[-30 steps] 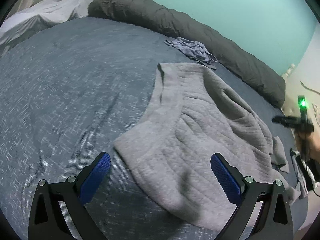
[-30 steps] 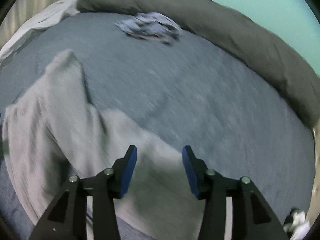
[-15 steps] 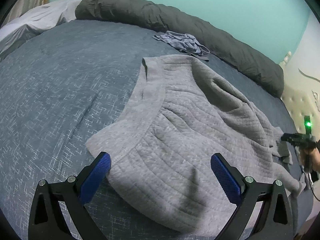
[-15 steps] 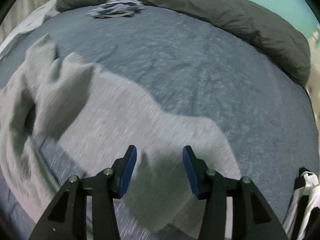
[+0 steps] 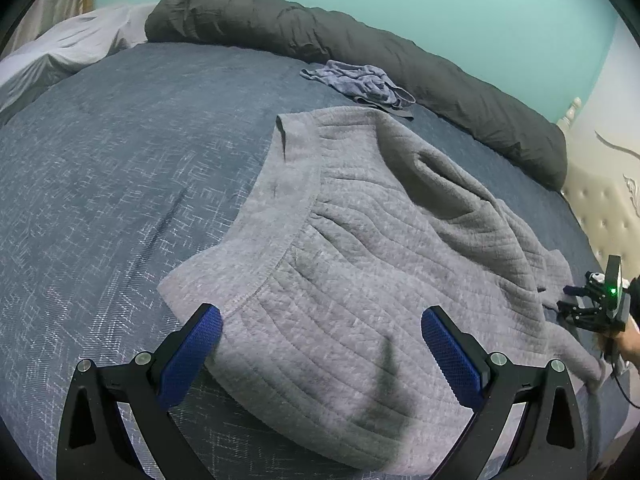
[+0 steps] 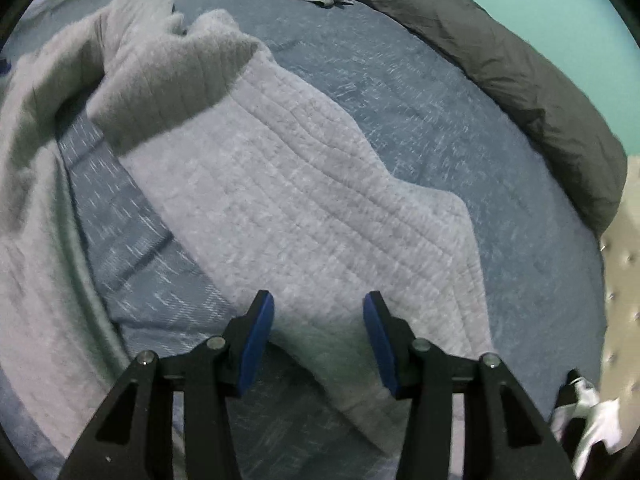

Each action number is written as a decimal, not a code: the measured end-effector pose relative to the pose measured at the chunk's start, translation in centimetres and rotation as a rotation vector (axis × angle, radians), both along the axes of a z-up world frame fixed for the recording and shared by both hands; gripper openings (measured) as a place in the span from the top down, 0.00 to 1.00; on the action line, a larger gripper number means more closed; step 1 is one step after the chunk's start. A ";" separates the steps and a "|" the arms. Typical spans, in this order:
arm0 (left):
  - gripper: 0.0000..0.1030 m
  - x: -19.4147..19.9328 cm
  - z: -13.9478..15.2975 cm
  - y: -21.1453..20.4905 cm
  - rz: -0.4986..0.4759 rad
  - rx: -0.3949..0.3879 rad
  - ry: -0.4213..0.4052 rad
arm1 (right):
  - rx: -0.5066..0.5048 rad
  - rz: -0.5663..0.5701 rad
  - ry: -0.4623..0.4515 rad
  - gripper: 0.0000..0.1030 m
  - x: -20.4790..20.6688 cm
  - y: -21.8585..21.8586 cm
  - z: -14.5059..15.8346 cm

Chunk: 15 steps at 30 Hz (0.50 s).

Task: Fold clothes

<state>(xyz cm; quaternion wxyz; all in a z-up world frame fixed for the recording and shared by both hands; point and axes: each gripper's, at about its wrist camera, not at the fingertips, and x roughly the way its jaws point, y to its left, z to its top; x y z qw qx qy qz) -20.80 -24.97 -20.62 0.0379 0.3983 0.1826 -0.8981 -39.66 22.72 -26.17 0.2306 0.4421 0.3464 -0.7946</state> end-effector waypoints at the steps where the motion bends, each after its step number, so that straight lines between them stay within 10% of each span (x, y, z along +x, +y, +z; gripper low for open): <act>1: 0.01 0.0 0.0 0.0 0.000 -0.001 -0.001 | 0.011 0.010 0.005 0.64 0.1 0.0 -0.1; 4: 0.01 -0.1 -0.1 -0.1 0.005 0.000 -0.001 | 0.029 0.000 0.020 0.84 0.1 0.3 0.0; 11: 0.01 -0.1 0.0 -0.1 0.003 0.001 0.000 | -0.023 -0.054 0.040 0.86 0.1 2.4 1.6; 15: 0.01 0.0 0.1 0.2 -0.001 -0.001 0.001 | -0.066 -0.037 0.035 0.51 1.5 3.8 2.1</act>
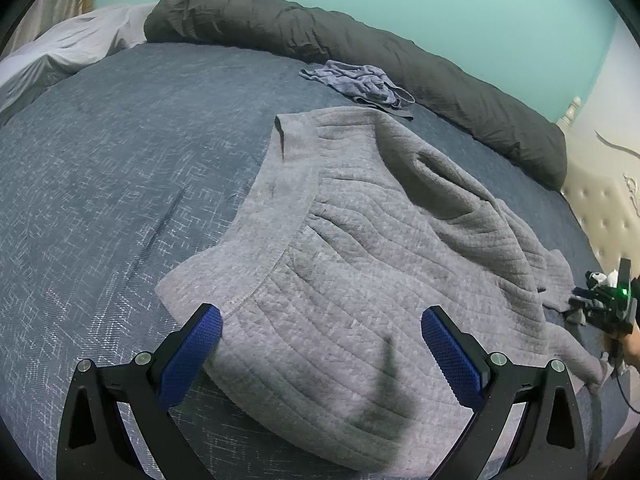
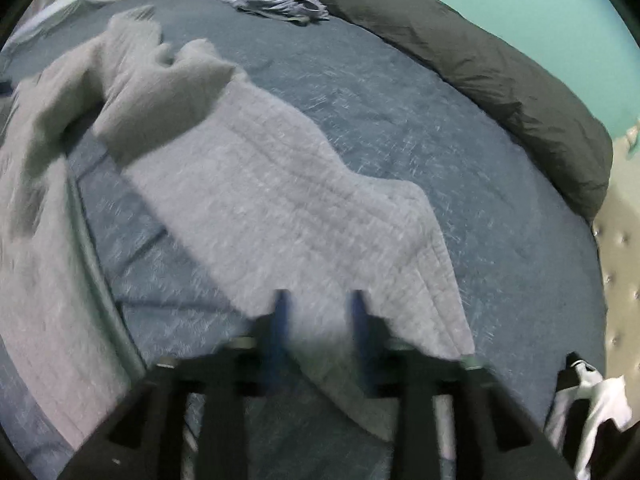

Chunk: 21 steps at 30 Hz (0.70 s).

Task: Fold clothes

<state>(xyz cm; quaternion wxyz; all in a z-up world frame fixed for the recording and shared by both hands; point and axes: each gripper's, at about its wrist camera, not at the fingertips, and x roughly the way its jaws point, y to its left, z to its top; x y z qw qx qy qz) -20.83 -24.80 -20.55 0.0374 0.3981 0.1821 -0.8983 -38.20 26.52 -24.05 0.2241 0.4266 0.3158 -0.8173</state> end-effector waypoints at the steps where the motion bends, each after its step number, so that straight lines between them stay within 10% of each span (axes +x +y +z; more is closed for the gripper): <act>1: 0.01 0.0 0.0 0.1 -0.001 0.000 0.000 | 0.023 0.010 0.003 0.51 0.4 0.1 -0.3; 9: 0.01 0.0 0.1 0.3 -0.002 -0.004 0.002 | 0.104 0.025 0.000 0.52 -0.5 0.2 -2.3; 12: 0.01 -0.1 0.0 0.1 0.001 -0.003 -0.001 | 0.135 0.019 0.017 0.73 -1.4 -0.4 -2.8; 15: 0.01 -0.2 -0.1 0.1 0.001 -0.006 -0.003 | 0.091 -0.023 0.050 0.91 -1.9 -0.1 -1.6; 21: 0.01 -0.2 -0.2 0.2 0.000 -0.007 -0.004 | -0.006 -0.203 0.200 0.94 -5.3 2.8 4.1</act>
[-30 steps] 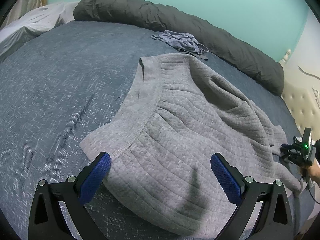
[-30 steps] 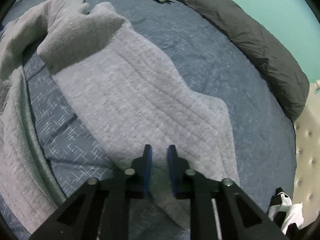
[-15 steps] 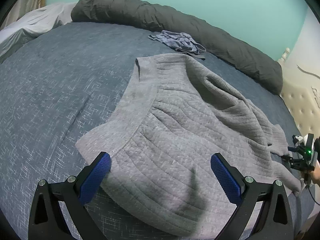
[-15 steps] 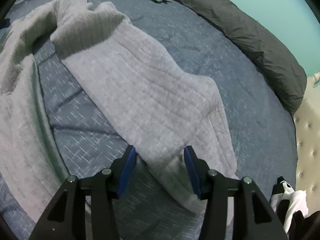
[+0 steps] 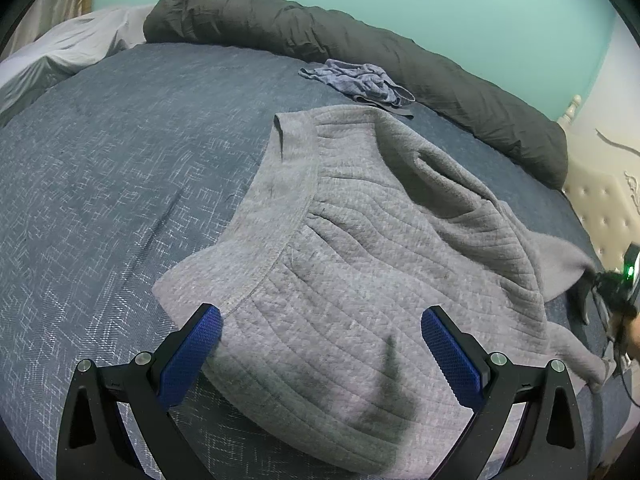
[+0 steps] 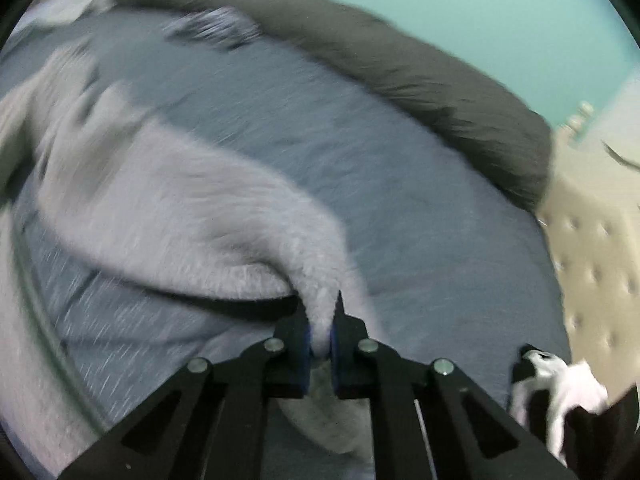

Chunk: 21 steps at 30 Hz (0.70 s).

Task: Fold clothes
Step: 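Grasp the sleeve cuff with the right tool and stretch it outward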

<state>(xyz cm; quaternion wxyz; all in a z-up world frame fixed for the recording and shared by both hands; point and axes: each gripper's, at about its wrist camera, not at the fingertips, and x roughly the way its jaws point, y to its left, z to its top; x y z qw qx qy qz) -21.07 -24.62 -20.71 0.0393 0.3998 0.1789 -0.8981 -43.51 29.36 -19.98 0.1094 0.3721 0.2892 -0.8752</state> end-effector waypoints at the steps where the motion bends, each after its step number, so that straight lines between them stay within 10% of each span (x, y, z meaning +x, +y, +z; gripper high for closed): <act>1: 0.01 0.0 0.0 0.0 -0.001 -0.001 0.000 | -0.006 -0.031 0.022 0.94 -0.7 0.6 0.9; 10: 0.01 -0.2 -0.2 -0.1 -0.001 -0.007 -0.007 | 0.013 -0.241 0.125 0.94 -4.3 4.3 6.7; 21: 0.01 -0.3 -0.4 -0.1 0.000 -0.015 -0.015 | 0.007 -0.288 0.001 0.94 -8.2 4.4 6.3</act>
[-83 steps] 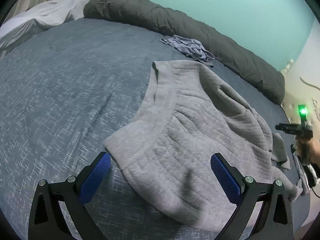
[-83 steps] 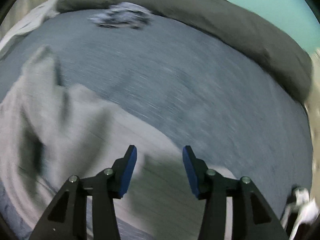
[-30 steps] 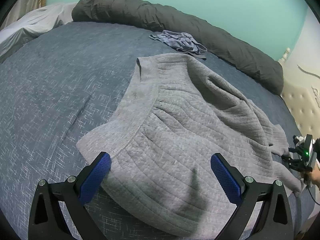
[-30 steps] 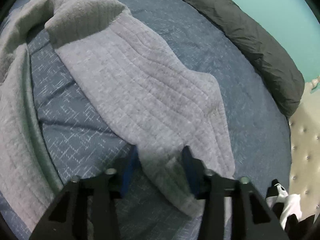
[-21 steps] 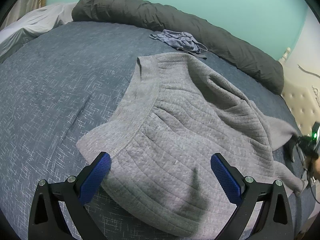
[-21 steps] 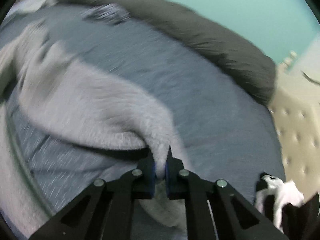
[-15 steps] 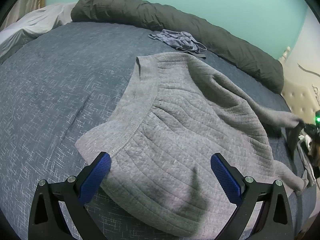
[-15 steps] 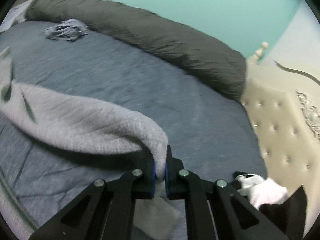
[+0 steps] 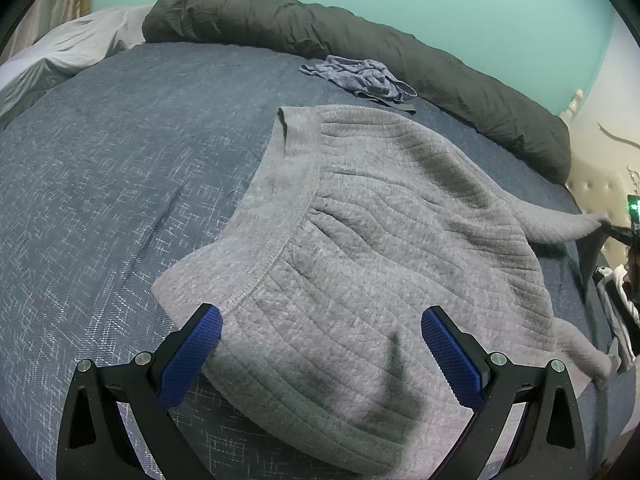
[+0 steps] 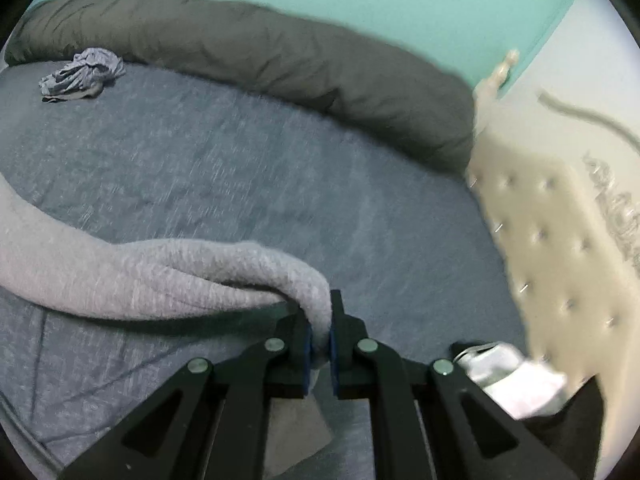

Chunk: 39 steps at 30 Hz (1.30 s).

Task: Fold clothes
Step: 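Grasp the sleeve cuff with the right tool and stretch it outward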

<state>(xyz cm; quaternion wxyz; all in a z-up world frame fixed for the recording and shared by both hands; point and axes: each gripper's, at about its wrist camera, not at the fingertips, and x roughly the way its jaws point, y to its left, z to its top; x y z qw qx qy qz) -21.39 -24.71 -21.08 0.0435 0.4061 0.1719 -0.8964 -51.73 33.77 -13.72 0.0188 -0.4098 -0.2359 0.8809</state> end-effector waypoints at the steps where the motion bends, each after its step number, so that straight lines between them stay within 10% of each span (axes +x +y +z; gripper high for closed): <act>1: 0.01 0.0 0.0 0.1 -0.001 -0.002 -0.001 | -0.007 -0.010 -0.023 0.94 -0.4 0.1 -0.4; 15: 0.01 -0.2 0.2 0.9 -0.016 -0.010 -0.001 | -0.135 0.043 -0.122 0.53 4.2 2.1 -6.9; 23: 0.01 -0.4 0.3 1.4 -0.019 -0.021 -0.001 | -0.091 0.021 -0.172 0.54 3.6 1.3 -10.8; 27: 0.01 -0.6 0.3 1.4 -0.020 -0.023 -0.001 | -0.073 0.018 -0.166 0.84 3.0 0.2 -10.8; 39: 0.01 -0.1 2.4 3.7 -0.059 -0.069 0.020 | -0.153 0.149 -0.157 0.89 6.9 1.7 -0.2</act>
